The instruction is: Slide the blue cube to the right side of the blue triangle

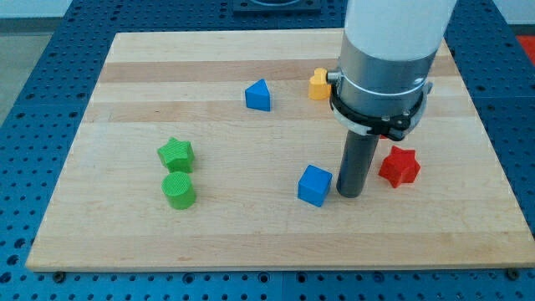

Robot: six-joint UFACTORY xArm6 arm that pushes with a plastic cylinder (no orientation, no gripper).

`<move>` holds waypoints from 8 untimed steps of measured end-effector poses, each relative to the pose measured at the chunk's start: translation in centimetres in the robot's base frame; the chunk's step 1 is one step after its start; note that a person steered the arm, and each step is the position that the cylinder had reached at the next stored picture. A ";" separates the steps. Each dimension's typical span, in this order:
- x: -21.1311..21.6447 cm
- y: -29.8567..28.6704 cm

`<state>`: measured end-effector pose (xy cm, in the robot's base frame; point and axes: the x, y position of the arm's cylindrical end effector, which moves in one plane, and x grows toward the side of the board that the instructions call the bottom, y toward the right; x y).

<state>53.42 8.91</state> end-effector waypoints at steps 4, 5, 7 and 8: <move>-0.6 -6.9; -1.3 -7.2; -4.7 -12.6; -5.7 -13.9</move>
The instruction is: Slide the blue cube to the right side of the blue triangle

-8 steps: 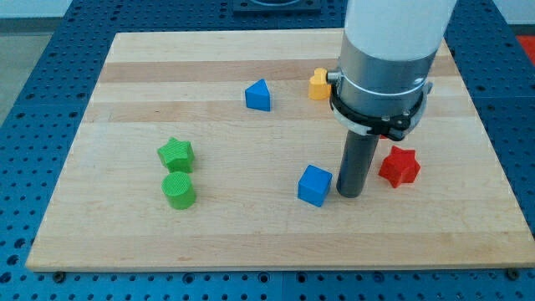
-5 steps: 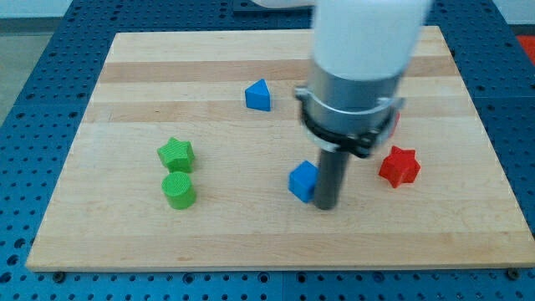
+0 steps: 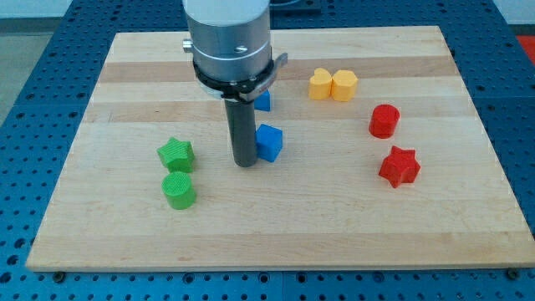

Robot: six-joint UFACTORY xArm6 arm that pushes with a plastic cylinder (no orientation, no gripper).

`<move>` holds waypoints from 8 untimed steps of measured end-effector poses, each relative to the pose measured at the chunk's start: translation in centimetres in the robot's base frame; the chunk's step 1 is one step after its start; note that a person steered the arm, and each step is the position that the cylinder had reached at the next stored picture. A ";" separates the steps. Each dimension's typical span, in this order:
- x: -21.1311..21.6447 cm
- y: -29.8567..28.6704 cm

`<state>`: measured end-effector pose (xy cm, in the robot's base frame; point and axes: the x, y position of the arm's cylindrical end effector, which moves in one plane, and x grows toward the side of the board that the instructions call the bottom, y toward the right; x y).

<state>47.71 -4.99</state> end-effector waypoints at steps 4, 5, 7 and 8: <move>-0.2 5.2; -2.0 5.6; -5.4 5.7; -6.0 5.7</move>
